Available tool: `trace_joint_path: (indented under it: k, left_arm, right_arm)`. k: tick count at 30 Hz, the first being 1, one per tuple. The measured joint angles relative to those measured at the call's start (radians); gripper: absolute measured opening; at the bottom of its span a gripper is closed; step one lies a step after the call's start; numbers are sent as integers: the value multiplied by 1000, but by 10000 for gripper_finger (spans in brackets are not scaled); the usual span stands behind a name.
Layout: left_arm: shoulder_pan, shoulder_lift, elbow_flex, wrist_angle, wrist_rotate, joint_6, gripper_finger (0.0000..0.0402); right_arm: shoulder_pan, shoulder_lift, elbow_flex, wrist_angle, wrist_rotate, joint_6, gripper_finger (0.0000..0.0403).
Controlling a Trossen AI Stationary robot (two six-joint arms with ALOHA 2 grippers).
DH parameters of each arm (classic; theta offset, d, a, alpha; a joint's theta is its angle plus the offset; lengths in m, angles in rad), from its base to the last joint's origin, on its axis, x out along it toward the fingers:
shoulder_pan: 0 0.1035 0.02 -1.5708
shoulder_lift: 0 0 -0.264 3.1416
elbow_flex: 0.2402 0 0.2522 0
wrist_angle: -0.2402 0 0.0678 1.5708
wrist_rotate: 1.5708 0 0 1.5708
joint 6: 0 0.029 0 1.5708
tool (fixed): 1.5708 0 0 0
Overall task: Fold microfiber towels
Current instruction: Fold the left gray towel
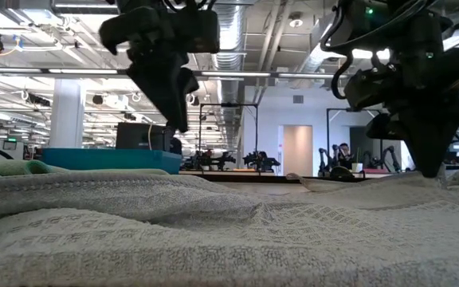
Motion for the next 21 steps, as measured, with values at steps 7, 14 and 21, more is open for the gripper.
trace_joint_path:
  k: [7, 14, 21]
  left_arm:
    - [54, 57, 0, 205, 88, 144, 125]
    - [81, 172, 24, 344, 97, 245, 125]
    - [111, 217, 43, 477, 122, 293, 125]
  right_arm:
    - [0, -1, 57, -8, 0, -48, 6]
    - [23, -2, 135, -58, 0, -83, 3]
    - [60, -2, 202, -84, 0, -105, 3]
